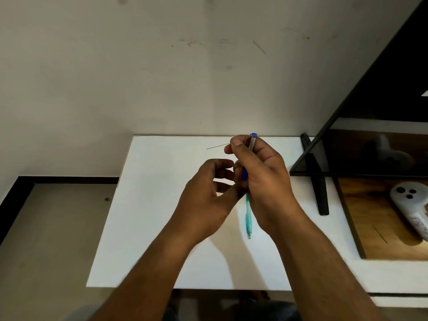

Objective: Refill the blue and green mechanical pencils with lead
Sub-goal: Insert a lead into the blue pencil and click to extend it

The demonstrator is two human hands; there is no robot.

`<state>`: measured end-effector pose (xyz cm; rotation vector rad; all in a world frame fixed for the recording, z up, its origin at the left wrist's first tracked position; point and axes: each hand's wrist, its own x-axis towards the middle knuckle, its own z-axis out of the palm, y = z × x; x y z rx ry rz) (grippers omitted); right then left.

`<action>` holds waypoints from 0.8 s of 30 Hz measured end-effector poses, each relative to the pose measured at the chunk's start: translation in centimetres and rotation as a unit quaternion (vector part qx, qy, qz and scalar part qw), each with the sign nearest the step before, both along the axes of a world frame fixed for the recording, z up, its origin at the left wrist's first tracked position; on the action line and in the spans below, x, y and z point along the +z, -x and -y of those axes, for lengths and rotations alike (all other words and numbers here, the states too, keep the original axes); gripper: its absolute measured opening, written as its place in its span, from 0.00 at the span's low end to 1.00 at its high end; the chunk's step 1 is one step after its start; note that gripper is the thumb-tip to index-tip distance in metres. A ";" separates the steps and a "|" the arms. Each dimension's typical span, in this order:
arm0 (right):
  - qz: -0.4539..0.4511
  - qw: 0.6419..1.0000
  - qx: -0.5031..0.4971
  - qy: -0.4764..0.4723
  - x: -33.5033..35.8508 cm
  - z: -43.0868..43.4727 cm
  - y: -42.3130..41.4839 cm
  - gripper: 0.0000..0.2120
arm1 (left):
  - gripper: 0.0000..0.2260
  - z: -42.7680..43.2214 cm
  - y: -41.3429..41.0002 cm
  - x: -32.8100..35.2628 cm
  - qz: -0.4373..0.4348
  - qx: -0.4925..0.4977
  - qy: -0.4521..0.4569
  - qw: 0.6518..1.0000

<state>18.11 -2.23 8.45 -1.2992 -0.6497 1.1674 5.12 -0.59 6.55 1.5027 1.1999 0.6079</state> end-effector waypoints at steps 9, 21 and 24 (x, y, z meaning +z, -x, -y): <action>0.040 0.998 0.040 -0.012 0.7 0.4 1.0 0.09 | 0.17 -0.2 0.0 0.3 -0.015 0.033 -0.100 0.994; 0.036 0.999 0.021 0.023 1.9 0.3 0.2 0.10 | 0.30 -0.8 1.0 1.0 -0.001 -0.057 -0.043 0.997; 0.031 0.999 -0.018 0.002 2.0 0.3 -0.1 0.10 | 0.31 -0.6 1.3 0.7 -0.038 -0.095 -0.085 0.991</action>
